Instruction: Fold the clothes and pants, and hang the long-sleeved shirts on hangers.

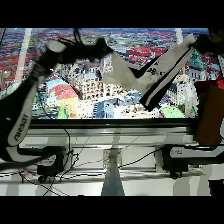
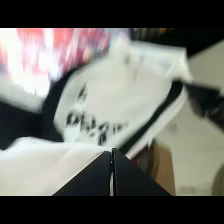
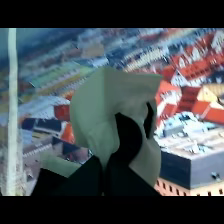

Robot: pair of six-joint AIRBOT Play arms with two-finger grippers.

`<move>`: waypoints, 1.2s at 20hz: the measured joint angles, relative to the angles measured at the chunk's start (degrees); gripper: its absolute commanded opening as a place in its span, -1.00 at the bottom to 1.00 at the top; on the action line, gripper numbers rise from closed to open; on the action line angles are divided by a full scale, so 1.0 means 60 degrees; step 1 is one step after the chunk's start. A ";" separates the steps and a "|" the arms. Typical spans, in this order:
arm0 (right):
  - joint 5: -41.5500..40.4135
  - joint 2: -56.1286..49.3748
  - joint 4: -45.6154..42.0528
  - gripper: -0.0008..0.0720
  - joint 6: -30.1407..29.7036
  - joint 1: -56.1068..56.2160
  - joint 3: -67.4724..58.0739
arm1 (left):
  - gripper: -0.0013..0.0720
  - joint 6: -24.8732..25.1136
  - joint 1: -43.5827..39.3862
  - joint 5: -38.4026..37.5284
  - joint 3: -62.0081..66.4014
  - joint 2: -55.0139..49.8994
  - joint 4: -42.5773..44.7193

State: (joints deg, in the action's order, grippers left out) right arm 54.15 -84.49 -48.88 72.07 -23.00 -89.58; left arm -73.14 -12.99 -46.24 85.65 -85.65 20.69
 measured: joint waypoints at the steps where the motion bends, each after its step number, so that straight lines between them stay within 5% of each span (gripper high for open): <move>1: -0.0036 0.0076 0.0353 -0.93 -0.0106 0.0018 -0.0368 | -0.92 0.0211 0.0492 0.0259 0.0288 0.0382 0.0011; 11: -0.0040 0.0674 0.1752 -0.93 -0.0408 0.0135 -0.3912 | -0.93 0.1949 0.4164 0.2299 0.1224 0.3544 0.0219; 24: 0.4503 0.1308 -0.1559 -0.93 -0.0521 0.0382 0.0663 | -0.92 0.1020 0.5544 -0.3756 -0.2772 0.3934 0.5264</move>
State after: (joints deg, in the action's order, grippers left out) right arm 81.17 -76.64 -58.24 68.95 -20.71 -85.60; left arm -67.02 20.27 -68.77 69.01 -62.04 52.27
